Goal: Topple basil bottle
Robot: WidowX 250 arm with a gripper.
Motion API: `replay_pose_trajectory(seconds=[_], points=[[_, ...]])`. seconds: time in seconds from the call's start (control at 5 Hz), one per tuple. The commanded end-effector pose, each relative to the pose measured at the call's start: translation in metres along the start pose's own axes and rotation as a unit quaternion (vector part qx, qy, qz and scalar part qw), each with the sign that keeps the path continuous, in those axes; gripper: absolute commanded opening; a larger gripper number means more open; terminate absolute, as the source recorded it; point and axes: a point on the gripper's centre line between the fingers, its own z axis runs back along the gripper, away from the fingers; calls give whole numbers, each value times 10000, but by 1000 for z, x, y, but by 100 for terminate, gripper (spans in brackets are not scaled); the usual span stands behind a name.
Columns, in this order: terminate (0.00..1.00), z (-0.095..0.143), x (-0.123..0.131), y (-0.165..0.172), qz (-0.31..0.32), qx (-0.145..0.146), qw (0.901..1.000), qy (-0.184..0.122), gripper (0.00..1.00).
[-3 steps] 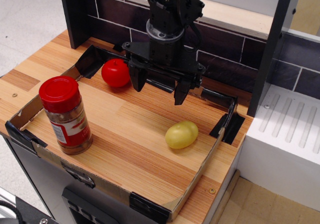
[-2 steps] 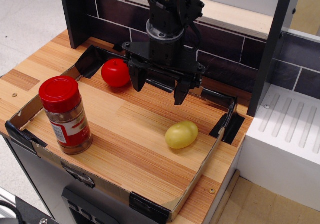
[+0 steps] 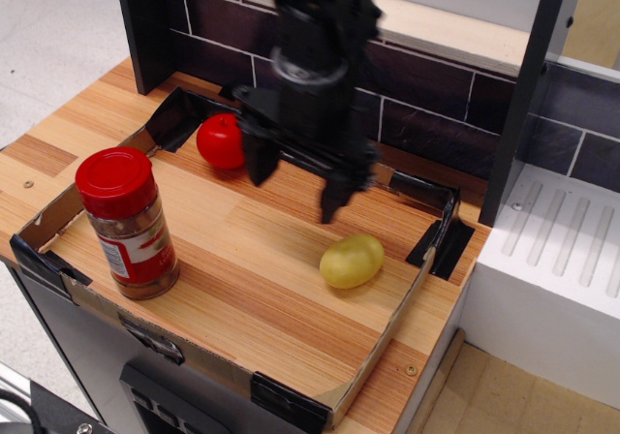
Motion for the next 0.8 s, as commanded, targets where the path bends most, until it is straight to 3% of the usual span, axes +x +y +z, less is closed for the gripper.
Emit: replay_pose_trajectory(seconds=[0.0, 0.2, 0.4, 0.6], points=[[0, 40, -23, 32, -1340, 49, 9908, -207, 100], [0, 46, -30, 40, -1682, 26, 9856, -162, 100], [0, 42, -41, 41, -1979, -44, 9794, -386, 100], [0, 37, -51, 46, -2075, -23, 9774, -404, 100]])
